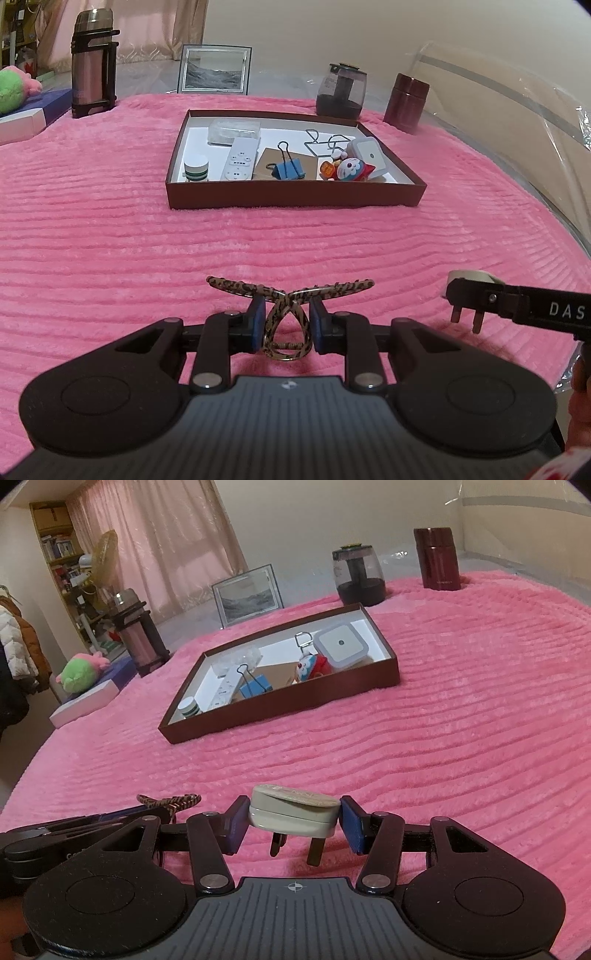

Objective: Organize rigid objects
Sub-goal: 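Carry the wooden piece with left tool while right tool carries white plug to tray, then lower the wooden piece into tray with left tool while right tool lowers plug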

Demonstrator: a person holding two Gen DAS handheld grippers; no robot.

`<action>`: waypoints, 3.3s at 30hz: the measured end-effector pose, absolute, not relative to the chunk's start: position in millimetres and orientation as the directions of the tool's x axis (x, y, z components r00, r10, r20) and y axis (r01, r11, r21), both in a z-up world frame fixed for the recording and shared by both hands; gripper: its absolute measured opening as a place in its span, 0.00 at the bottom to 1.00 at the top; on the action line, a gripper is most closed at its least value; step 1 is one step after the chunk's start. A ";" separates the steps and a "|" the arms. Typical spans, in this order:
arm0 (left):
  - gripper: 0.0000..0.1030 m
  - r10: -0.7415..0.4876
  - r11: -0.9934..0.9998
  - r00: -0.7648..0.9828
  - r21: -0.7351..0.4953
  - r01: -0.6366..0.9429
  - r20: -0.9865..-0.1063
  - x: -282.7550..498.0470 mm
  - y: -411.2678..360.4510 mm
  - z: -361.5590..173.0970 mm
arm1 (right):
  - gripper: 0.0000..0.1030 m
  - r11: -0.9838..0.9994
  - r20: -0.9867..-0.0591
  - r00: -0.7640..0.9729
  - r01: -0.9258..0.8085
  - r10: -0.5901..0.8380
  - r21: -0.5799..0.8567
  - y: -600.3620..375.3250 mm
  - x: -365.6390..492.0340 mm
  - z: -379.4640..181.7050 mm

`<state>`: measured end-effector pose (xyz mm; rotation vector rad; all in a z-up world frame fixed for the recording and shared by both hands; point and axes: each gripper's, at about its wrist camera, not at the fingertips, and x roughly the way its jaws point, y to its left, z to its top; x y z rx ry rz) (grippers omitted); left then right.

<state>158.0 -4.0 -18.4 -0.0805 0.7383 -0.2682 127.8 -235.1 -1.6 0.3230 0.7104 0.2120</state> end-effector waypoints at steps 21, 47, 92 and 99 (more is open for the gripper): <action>0.20 -0.315 0.947 0.705 -0.158 0.280 -0.636 157.8 -4.2 13.9 | 0.48 0.940 -0.585 0.756 -0.120 0.294 0.318 -237.1 129.7 14.3; 0.20 -0.376 0.901 0.677 -0.078 0.427 -0.632 264.9 0.7 79.2 | 0.48 0.943 -0.582 0.744 -0.286 0.329 0.169 -264.4 253.4 62.1; 0.20 -0.311 0.810 0.533 0.073 0.582 -0.787 523.4 -93.7 -13.6 | 0.48 0.907 -0.683 0.648 -0.418 0.336 0.049 -277.6 503.8 7.1; 0.23 -0.326 0.823 0.559 0.062 0.565 -0.763 521.3 -88.5 -5.4 | 0.48 0.913 -0.683 0.645 -0.400 0.341 0.079 -280.8 508.9 7.8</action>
